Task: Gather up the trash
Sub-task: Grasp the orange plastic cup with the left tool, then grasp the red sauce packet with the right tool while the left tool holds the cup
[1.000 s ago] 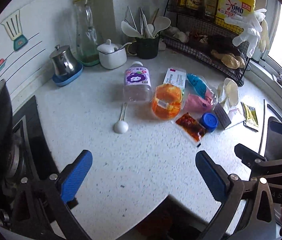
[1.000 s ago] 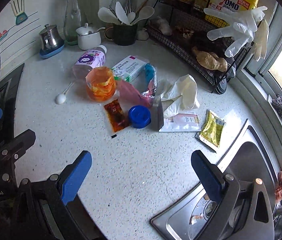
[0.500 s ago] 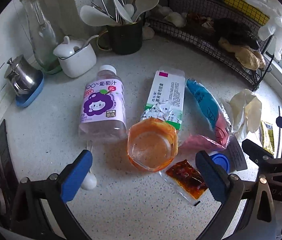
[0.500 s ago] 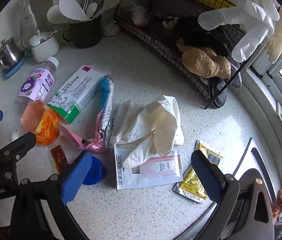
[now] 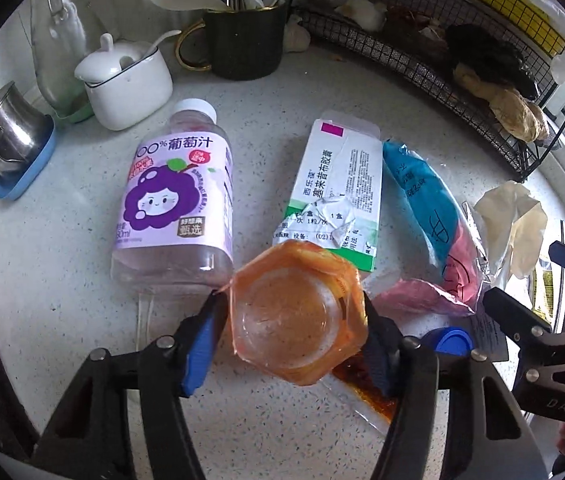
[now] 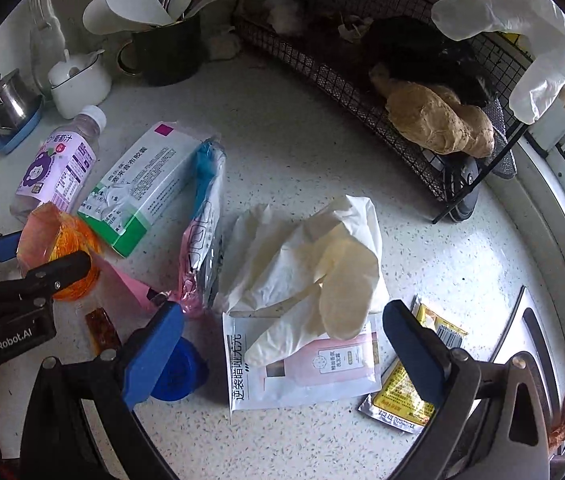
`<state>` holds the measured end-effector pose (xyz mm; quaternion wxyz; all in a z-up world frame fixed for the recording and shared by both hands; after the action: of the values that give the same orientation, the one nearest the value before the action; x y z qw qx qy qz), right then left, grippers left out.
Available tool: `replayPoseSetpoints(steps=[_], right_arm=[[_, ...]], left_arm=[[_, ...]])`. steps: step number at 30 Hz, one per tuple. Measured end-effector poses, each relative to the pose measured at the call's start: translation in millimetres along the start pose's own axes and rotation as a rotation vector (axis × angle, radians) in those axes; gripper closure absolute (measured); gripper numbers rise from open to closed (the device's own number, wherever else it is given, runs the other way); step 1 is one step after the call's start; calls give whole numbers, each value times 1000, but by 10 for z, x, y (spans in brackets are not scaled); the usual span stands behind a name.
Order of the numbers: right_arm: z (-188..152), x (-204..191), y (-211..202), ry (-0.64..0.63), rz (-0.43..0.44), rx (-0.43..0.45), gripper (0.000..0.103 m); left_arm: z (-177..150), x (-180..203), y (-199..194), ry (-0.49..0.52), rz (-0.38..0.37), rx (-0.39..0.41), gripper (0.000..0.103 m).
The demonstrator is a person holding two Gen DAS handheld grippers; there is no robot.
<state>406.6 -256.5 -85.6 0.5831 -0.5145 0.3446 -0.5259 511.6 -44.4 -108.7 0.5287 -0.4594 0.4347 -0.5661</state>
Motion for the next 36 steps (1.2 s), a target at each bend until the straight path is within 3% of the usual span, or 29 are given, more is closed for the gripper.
replayPoseSetpoints(steps=[5, 9, 19, 23, 35, 36], right_arm=[[-75, -20, -82, -5, 28, 4, 3], [-165, -157, -272, -33, 111, 26, 3], [-394, -801, -405, -241, 268, 31, 3], [-440, -986, -274, -340, 284, 0, 15], [-335, -1366, 166, -502, 251, -88, 30], [-340, -1378, 167, -512, 232, -65, 30]], left_arm=[[-96, 22, -194, 11, -3, 43, 44], [-328, -38, -442, -11, -12, 75, 44], [-865, -457, -602, -106, 35, 80, 44], [-1054, -527, -533, -116, 71, 66, 44], [-1199, -598, -298, -161, 100, 11, 43], [-1198, -600, -297, -162, 100, 11, 43]])
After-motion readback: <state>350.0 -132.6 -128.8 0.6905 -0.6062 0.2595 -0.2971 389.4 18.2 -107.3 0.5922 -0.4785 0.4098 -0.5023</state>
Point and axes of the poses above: each gripper's, at about its wrist camera, not at the fingertips, and y roughly the way its jaws point, x to its right, z to its top, the point moved 4 cm from there along y, roughly the way its jaws point, and after that the axes turned 12 degrees about -x, right-handed, at the moved point
